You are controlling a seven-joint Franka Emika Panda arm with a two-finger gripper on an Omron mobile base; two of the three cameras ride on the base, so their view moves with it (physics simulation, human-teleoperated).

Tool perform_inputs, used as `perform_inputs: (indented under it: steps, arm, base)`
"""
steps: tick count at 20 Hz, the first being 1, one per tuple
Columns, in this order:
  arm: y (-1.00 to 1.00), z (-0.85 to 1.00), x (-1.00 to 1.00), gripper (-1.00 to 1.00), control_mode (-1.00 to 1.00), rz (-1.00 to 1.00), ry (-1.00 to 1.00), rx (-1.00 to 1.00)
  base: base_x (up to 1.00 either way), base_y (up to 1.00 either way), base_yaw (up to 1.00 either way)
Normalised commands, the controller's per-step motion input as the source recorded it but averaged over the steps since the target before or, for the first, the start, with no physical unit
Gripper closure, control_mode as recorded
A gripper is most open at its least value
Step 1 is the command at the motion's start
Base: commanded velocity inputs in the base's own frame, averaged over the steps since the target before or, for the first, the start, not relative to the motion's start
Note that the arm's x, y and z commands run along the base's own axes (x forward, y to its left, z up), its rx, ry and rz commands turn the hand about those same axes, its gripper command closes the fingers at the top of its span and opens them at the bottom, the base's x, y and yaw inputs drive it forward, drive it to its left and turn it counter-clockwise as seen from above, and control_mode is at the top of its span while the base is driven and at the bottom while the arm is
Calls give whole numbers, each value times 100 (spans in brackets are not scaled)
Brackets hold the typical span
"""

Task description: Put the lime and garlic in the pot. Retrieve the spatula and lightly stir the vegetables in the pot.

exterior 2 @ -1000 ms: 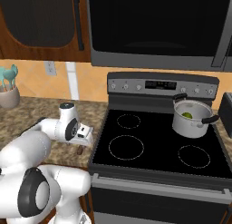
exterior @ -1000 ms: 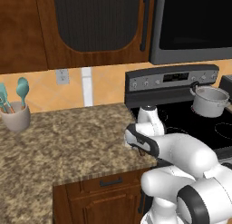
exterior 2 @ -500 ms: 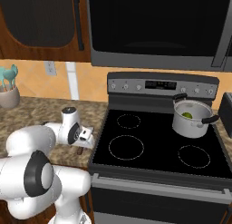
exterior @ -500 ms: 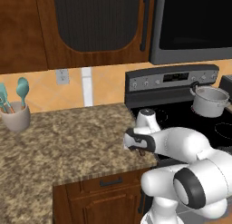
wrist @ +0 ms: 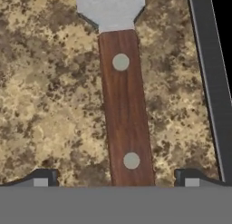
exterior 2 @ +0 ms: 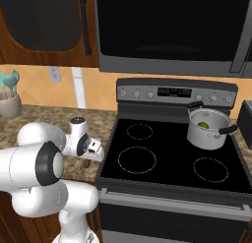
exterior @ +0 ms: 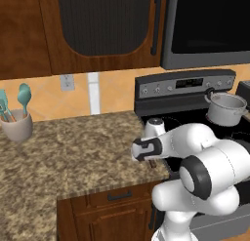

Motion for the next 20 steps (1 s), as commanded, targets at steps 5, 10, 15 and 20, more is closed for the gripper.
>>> perform_inputs:
  steps: [5, 10, 15, 20]
  arm:
    - [0, -7, 4, 100, -100, 0, 0, 0]
    - [0, 0, 0, 100, -100, 0, 0, 0]
    - [0, 0, 0, 100, -100, 0, 0, 0]
    - [-6, 18, -23, 100, -100, 4, -8, 1]
  base:
    - [0, 0, 0]
    - [0, 0, 0]
    - [0, 0, 0]
    - [0, 0, 0]
